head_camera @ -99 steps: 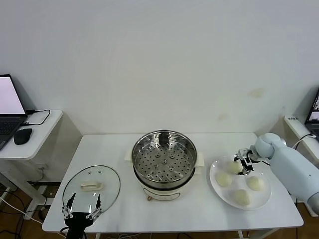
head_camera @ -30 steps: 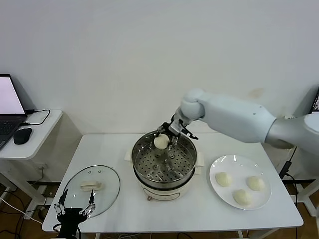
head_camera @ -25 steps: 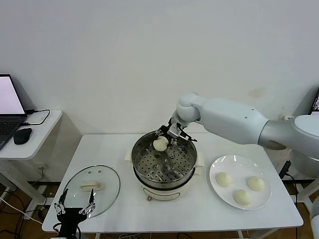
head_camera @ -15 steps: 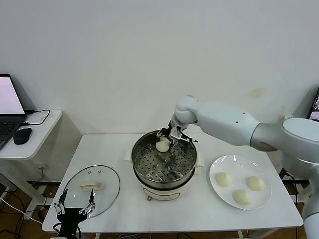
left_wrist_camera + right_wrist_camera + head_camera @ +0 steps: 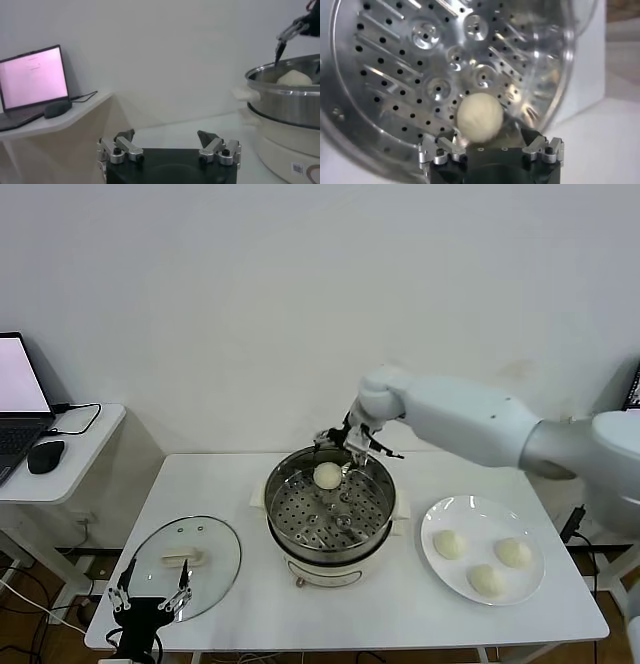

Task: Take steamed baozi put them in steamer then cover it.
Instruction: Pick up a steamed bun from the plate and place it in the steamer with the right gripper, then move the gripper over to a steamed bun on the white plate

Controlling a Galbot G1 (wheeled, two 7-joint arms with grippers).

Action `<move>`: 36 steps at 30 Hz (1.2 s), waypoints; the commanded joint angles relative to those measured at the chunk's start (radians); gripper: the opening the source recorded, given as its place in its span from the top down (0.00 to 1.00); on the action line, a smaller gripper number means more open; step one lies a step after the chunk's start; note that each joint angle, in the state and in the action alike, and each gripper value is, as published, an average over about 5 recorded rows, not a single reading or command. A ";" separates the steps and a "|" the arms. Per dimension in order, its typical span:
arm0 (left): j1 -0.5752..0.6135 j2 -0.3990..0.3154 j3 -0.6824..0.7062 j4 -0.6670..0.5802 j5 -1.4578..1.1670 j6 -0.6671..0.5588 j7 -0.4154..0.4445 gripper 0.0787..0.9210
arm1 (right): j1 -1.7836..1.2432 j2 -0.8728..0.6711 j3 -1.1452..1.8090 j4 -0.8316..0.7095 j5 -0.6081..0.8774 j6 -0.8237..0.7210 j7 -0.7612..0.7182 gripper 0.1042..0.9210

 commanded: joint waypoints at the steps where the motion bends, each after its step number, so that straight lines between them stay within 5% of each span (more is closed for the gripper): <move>1: -0.003 0.003 0.001 0.001 -0.002 0.001 0.001 0.12 | 0.145 -0.210 -0.019 0.236 0.193 -0.320 -0.092 0.12; 9: -0.034 0.025 0.026 0.013 -0.002 0.008 0.003 0.12 | 0.147 -0.595 -0.054 0.472 0.246 -0.509 -0.074 0.12; 17: -0.037 0.044 0.025 0.020 -0.004 0.009 0.003 0.12 | -0.308 -0.792 0.250 0.505 0.113 -0.537 -0.040 0.12; 24: -0.040 0.040 0.021 0.029 -0.006 0.013 0.000 0.12 | -0.671 -0.772 0.506 0.424 0.021 -0.508 -0.048 0.12; 36: -0.021 0.022 0.011 0.025 0.002 0.012 -0.002 0.12 | -0.743 -0.594 0.516 0.281 -0.065 -0.499 -0.041 0.12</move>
